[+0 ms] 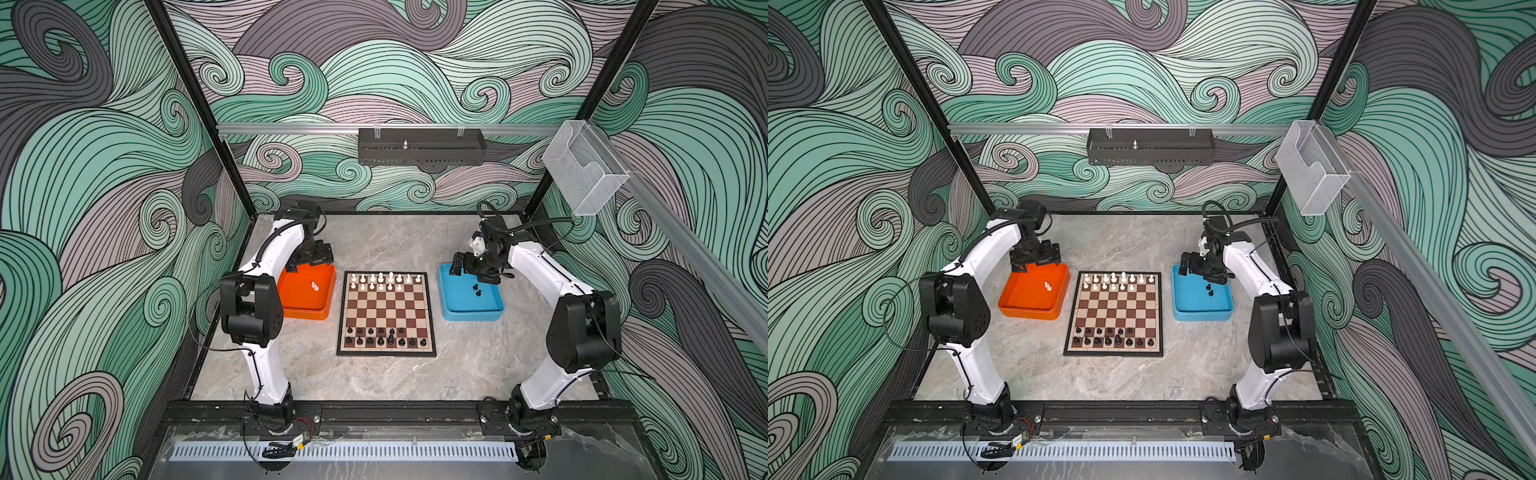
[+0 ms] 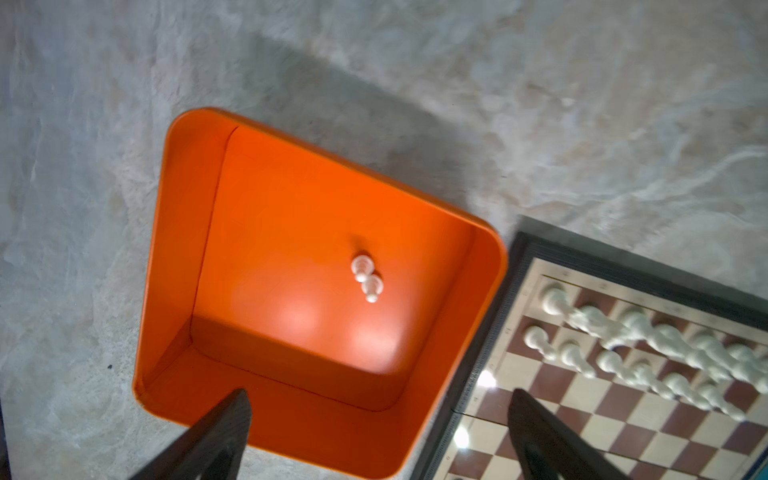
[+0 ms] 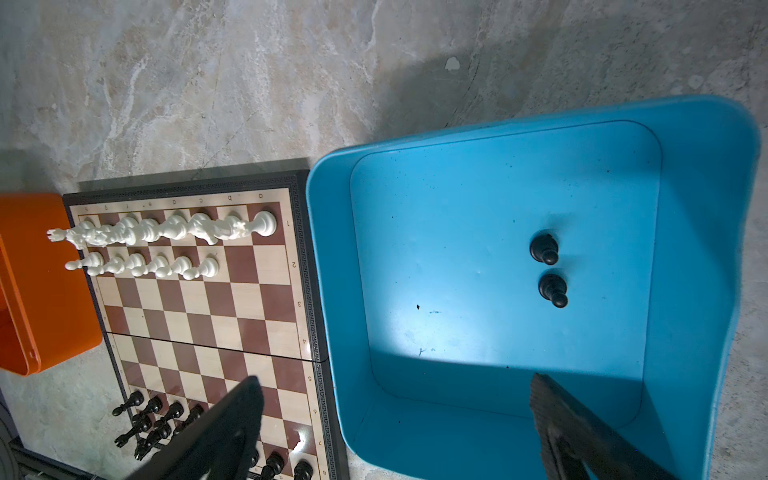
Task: Set up the chess pieces on the board
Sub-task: 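Open the left gripper and move it back over the orange tray, then lower the left gripper into the orange tray and grasp a white pawn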
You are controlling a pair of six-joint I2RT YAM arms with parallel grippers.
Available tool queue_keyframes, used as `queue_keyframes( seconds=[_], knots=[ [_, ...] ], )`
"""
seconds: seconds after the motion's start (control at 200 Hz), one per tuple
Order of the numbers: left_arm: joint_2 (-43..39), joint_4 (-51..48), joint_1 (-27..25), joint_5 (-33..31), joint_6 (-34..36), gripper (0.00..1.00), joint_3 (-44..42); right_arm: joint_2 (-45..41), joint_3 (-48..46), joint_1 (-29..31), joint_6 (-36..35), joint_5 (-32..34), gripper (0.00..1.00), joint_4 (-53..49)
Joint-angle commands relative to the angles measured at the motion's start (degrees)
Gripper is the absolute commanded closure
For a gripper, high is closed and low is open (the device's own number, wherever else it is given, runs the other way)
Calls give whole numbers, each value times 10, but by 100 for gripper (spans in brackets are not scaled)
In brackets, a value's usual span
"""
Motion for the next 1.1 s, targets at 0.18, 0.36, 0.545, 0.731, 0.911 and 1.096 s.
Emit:
queue_keyframes(
  seconds=[0.18, 0.36, 0.545, 0.731, 0.911, 1.096],
  knots=[
    [49, 42, 25, 16, -32, 2, -36, 10, 14, -1, -1, -18, 0, 0],
    [82, 60, 25, 28, -38, 9, -31, 18, 19, -1, -2, -21, 0, -5],
    [109, 59, 25, 28, -38, 14, -13, 16, 19, 0, -7, -16, 0, -10],
    [123, 56, 25, 21, -37, 21, -1, 17, 13, -1, -11, -11, 0, -9],
    [134, 53, 25, 18, -37, 30, 8, 16, 14, -1, -13, -11, 0, -9],
    [142, 52, 24, 14, -37, 37, 14, 18, 11, -1, -13, -10, 0, -9]
  ],
)
